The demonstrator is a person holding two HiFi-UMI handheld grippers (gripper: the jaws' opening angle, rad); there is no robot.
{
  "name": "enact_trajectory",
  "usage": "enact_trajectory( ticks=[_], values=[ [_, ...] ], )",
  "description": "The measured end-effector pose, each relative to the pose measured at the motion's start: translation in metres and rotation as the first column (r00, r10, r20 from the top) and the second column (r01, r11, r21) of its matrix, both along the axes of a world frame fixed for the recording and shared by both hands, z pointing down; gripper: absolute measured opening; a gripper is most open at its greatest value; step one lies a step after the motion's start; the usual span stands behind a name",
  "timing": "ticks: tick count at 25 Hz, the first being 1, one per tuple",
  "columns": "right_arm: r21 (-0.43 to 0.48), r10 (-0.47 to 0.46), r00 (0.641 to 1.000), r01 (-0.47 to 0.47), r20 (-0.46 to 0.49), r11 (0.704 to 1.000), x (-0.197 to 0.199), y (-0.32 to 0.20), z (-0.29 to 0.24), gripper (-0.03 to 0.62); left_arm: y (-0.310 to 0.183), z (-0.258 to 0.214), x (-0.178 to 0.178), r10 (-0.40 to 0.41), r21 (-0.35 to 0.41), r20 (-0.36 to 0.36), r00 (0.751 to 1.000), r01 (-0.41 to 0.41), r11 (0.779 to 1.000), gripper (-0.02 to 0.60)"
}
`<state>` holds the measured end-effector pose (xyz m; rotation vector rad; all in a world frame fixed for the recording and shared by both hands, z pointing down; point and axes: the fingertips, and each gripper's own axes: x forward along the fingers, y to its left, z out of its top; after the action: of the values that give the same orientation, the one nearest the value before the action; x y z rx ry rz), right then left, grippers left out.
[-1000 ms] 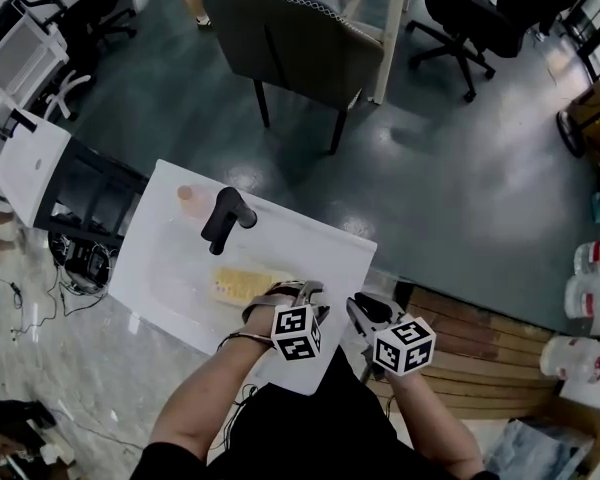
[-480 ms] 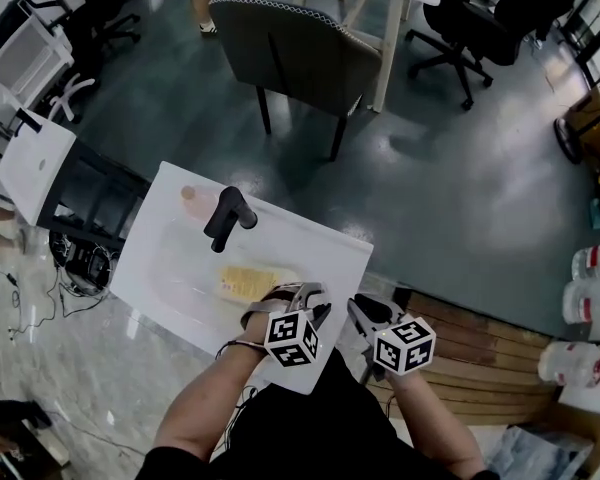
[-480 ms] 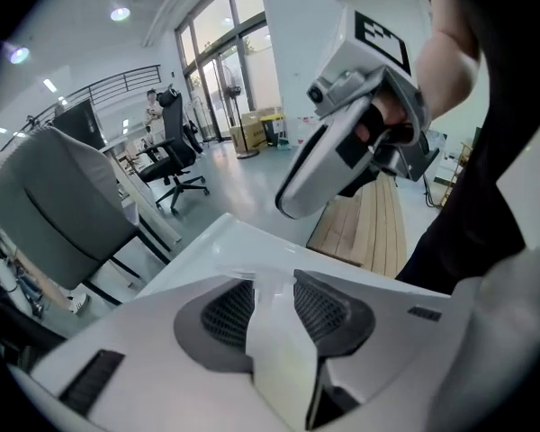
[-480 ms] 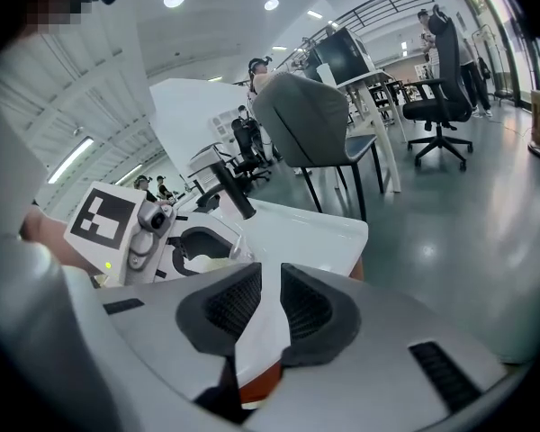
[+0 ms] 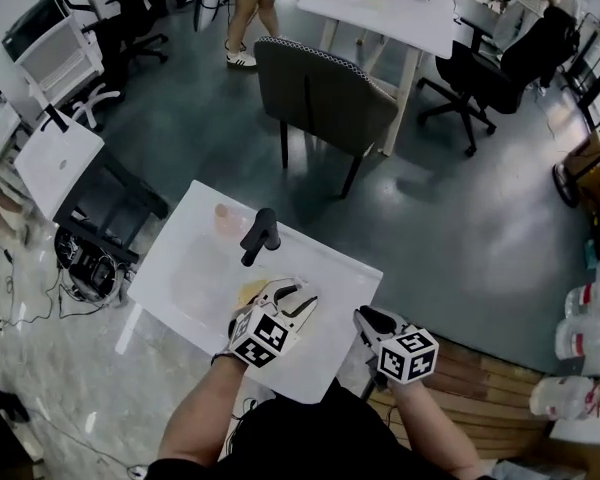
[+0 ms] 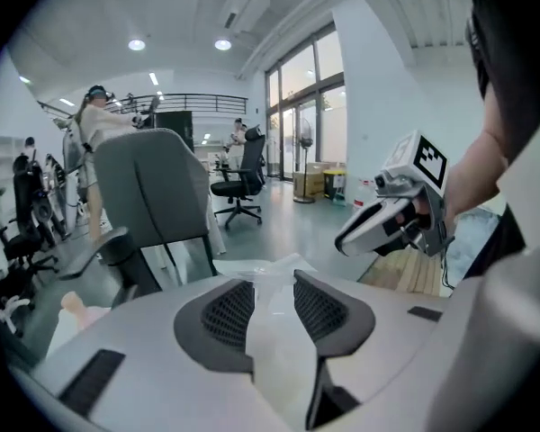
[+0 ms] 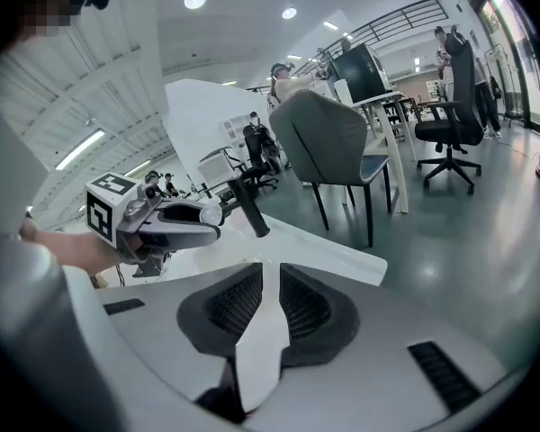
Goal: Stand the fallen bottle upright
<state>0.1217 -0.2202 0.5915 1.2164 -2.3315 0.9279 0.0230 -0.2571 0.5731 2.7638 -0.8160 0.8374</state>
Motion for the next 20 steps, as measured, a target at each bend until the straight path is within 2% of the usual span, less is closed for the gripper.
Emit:
enact_trajectory(
  ticks=[6, 10, 13, 16, 20],
  values=[
    [0.005, -0.048, 0.999, 0.048, -0.013, 0.999, -0.026, 0.006, -0.009, 0.072, -0.008, -0.014, -0.047, -0.102, 0.034, -0.040, 0.994, 0.103, 0.994, 0.147],
    [0.012, -0.089, 0.996, 0.089, -0.020, 0.996, -0.043, 0.010, -0.013, 0.072, -0.007, -0.023, -0.071, -0.173, 0.027, -0.084, 0.981, 0.176, 0.984, 0.147],
    [0.015, -0.107, 0.994, 0.108, -0.022, 0.994, -0.054, 0.013, -0.014, 0.071, -0.005, -0.028, -0.090, -0.235, 0.017, -0.129, 0.963, 0.239, 0.971, 0.147],
    [0.011, -0.118, 0.993, 0.118, -0.024, 0.993, -0.063, 0.016, -0.012, 0.071, -0.007, -0.034, -0.109, -0.305, -0.005, -0.191, 0.933, 0.309, 0.951, 0.146],
    [0.008, -0.118, 0.993, 0.119, -0.024, 0.993, -0.069, 0.020, -0.010, 0.071, -0.006, -0.035, -0.118, -0.321, -0.018, -0.227, 0.919, 0.326, 0.945, 0.146]
  ],
)
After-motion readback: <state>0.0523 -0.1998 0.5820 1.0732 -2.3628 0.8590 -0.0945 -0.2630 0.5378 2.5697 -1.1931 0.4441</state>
